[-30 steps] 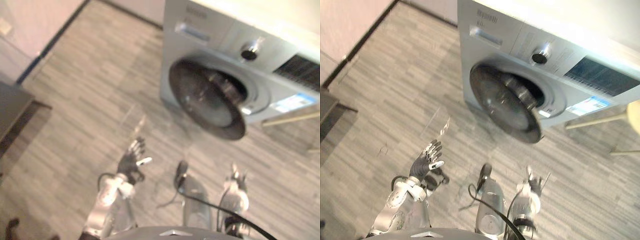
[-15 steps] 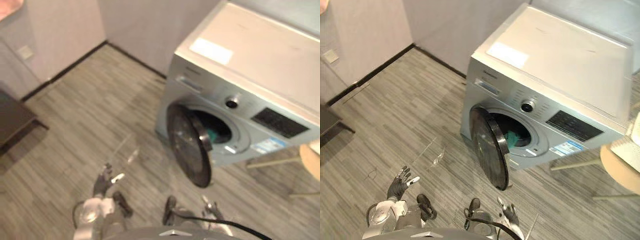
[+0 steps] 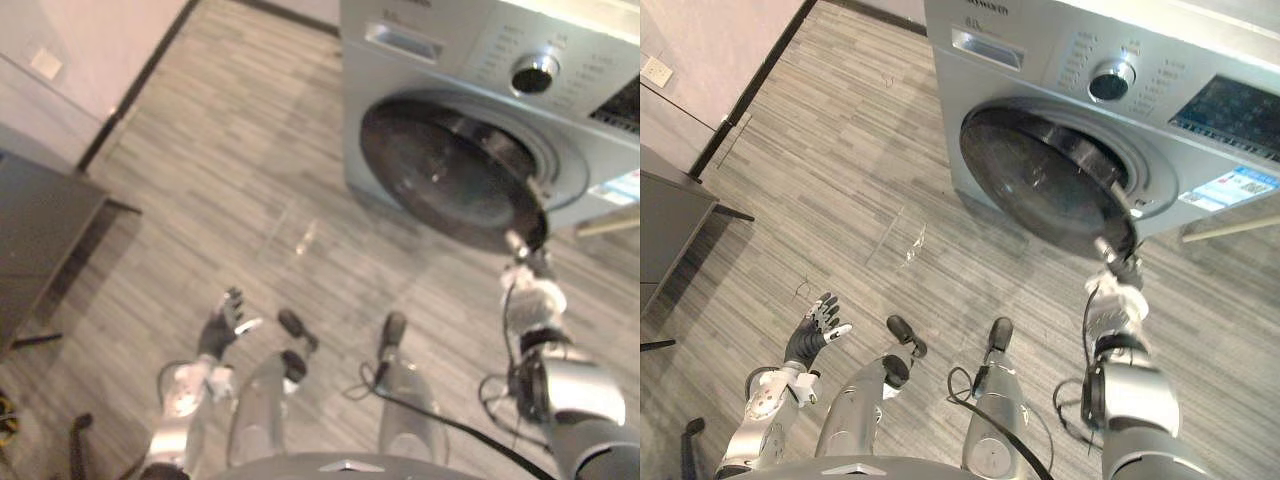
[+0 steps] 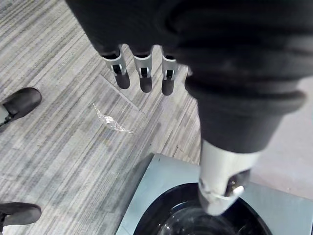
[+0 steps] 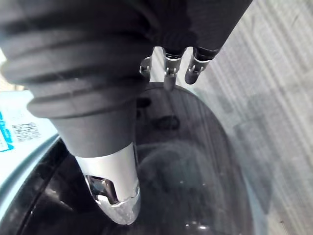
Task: Pick up the laundry basket with both hands and put the clothes into the washing machine.
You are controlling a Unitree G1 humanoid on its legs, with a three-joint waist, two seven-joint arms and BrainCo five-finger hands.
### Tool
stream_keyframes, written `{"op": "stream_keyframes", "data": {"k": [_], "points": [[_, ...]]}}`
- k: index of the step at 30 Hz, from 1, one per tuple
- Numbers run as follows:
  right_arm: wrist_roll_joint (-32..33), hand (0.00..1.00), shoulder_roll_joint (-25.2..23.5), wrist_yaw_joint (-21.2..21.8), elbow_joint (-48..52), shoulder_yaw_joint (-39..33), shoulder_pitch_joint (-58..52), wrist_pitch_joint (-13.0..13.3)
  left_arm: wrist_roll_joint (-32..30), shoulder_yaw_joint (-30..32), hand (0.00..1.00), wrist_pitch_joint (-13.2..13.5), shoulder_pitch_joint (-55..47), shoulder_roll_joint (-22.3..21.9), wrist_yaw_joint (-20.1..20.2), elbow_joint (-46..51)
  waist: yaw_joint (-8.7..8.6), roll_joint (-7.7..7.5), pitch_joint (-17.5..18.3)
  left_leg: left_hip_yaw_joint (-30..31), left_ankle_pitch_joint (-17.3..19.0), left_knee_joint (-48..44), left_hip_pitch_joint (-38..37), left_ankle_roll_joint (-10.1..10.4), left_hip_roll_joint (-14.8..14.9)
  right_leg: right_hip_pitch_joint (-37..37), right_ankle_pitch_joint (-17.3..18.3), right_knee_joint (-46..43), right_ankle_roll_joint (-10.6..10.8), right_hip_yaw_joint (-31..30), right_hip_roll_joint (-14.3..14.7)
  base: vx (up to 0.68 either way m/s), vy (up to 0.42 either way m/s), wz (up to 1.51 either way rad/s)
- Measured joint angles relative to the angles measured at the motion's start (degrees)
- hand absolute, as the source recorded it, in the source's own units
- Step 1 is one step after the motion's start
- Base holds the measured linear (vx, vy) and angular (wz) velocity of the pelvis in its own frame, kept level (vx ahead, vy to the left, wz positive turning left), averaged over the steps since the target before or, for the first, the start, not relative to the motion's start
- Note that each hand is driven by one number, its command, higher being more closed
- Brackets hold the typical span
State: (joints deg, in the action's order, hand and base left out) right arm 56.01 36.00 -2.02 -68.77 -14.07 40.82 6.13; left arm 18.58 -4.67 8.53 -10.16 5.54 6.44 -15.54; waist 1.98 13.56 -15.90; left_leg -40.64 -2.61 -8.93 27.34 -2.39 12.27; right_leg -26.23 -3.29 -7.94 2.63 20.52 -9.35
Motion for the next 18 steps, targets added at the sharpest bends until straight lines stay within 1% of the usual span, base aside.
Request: {"op": "stream_keyframes", "data": {"k": [1, 2, 3, 5, 6, 7, 8, 9, 10, 11, 12, 13, 15, 17, 18], "points": [[0.0, 0.00, 1.2, 0.0, -0.1, -0.2, 1.4, -0.1, 0.6, 0.0, 0.00, 0.0, 0.0, 0.0, -0.1, 0.3, 0.02, 0.75, -0.3, 0.1, -1.1, 0.9, 0.2, -0.1, 0.0, -0.1, -0.8, 0.7, -0.3, 0.7, 0.2, -0.05, -0.081, 0.00], [-0.1, 0.00, 3.5, 0.0, -0.2, -0.2, 4.2, -0.1, 1.5, -0.1, 0.00, 0.3, -0.1, 0.0, -0.1, 1.0, 0.34, 2.06, -0.4, 0.2, -2.9, 2.4, 0.8, -0.4, 0.0, -1.0, -1.7, 1.1, -0.4, 1.1, 0.6, -0.03, -0.084, 0.01], [-0.1, 0.00, 4.8, -0.2, -0.3, -0.7, 6.8, -0.1, 1.8, 0.0, 0.00, 0.6, -0.2, 0.0, -0.3, 1.3, 0.87, 2.80, -0.3, 0.0, -3.9, 3.5, 1.6, -0.3, -0.1, -2.2, -2.0, 1.1, -0.7, 1.3, 0.9, -0.03, -0.083, -0.05], [0.2, 0.00, 7.4, -1.1, -3.1, -0.7, 11.3, -0.5, 2.6, 0.1, 0.00, 0.8, -0.2, 0.0, -0.8, 1.3, 1.16, 3.81, -0.4, -0.2, -7.1, 7.0, 2.1, -0.5, -0.8, -4.2, -2.6, 0.9, -1.0, 1.7, 1.3, -0.02, -0.074, -0.06], [0.4, 0.00, 8.7, -0.9, -4.0, -0.3, 12.4, -0.6, 2.6, 0.0, 0.00, 0.8, -0.2, 0.0, -0.8, 1.4, 1.16, 4.23, -0.4, -0.2, -8.5, 8.6, 2.5, -1.4, -1.0, -5.1, -2.8, 0.6, -1.1, 2.1, 1.5, -0.02, -0.060, 0.00], [0.5, 0.00, 9.7, -0.9, -4.1, 0.2, 13.5, -0.9, 2.6, 0.1, 0.00, 1.0, -0.2, 0.0, -0.8, 1.4, 1.30, 4.26, -0.5, -0.3, -9.0, 9.2, 2.9, -1.6, -1.2, -5.8, -2.8, 0.3, -1.2, 2.0, 1.4, -0.02, -0.037, 0.00], [1.3, 0.00, 11.2, -1.8, -5.1, 1.2, 15.5, -2.8, 2.6, 0.4, 0.00, 1.0, -0.3, 0.0, -0.9, 1.3, 1.40, 4.29, -0.5, -0.4, -9.7, 10.0, 3.9, -2.0, -1.4, -7.2, -3.3, 0.2, -1.6, 2.0, 1.5, -0.03, -0.017, -0.04], [2.7, 0.00, 12.5, -1.9, -6.1, 3.0, 16.9, -3.5, 2.6, 0.7, 0.00, 1.0, -0.3, 0.0, -0.9, 1.3, 1.41, 4.32, -0.6, -0.7, -10.0, 10.5, 5.0, -2.1, -1.4, -8.4, -3.4, 0.2, -1.5, 2.0, 1.5, -0.03, -0.005, -0.03], [3.2, 0.00, 13.2, -1.9, -6.3, 4.0, 17.5, -3.7, 2.6, 0.9, 0.00, 1.0, -0.3, 0.0, -0.9, 1.3, 1.50, 4.31, -0.6, -0.9, -10.1, 10.6, 5.5, -2.1, -1.5, -9.1, -3.6, 0.2, -1.4, 2.0, 1.4, -0.03, 0.017, -0.07], [4.9, 0.00, 14.3, -2.6, -6.5, 5.4, 19.4, -3.9, 2.6, 2.0, 0.00, 1.0, -0.4, -0.1, -0.9, 1.2, 1.64, 4.34, -0.8, -1.7, -10.7, 11.4, 6.2, -2.3, -1.8, -10.3, -4.1, 0.3, -1.4, 1.6, 1.3, -0.03, 0.036, -0.14], [7.3, 0.00, 15.6, -2.7, -6.3, 6.4, 21.4, -3.1, 2.7, 3.3, 0.00, 1.0, -0.4, -0.2, -1.0, 1.3, 1.69, 4.65, -1.4, -2.1, -10.9, 12.0, 6.7, -2.3, -2.0, -11.1, -4.5, 0.7, -1.5, 1.3, 1.3, -0.04, 0.045, -0.15], [8.4, 0.00, 15.9, -2.9, -6.1, 7.1, 21.8, -3.0, 2.7, 4.1, 0.00, 1.0, -0.4, -0.2, -1.0, 1.3, 1.69, 4.65, -1.7, -2.6, -11.0, 12.3, 6.8, -2.2, -2.0, -11.4, -4.6, 0.8, -1.7, 1.0, 1.3, -0.05, 0.052, -0.14], [11.5, 0.00, 15.7, -4.0, -3.6, 7.1, 21.9, -1.9, 2.9, 6.5, 0.00, 1.1, -0.4, -1.3, -1.3, 1.3, 1.70, 5.05, -2.2, -3.6, -11.0, 12.4, 7.3, -2.2, -2.0, -11.9, -5.1, 1.6, -1.4, 0.9, 1.3, -0.04, 0.050, -0.08], [13.8, 0.00, 15.2, -4.9, -0.6, 6.9, 21.5, -0.4, 3.8, 8.2, 0.00, 1.1, -0.4, -2.9, -2.4, 1.0, 2.14, 5.11, -2.3, -5.0, -11.0, 13.1, 7.9, -2.2, -2.1, -12.1, -5.9, 3.5, -0.8, 1.3, 1.3, -0.03, 0.073, -0.09], [14.1, 0.00, 14.8, -4.9, 3.6, 4.5, 18.6, 1.1, 3.8, 9.1, 0.00, 1.2, -0.4, -4.0, -2.8, 0.8, 2.28, 5.10, -2.4, -5.0, -11.0, 13.0, 8.5, -2.2, -2.1, -12.1, -6.8, 4.6, -0.6, 1.7, 1.3, -0.03, 0.108, 0.00]]}}
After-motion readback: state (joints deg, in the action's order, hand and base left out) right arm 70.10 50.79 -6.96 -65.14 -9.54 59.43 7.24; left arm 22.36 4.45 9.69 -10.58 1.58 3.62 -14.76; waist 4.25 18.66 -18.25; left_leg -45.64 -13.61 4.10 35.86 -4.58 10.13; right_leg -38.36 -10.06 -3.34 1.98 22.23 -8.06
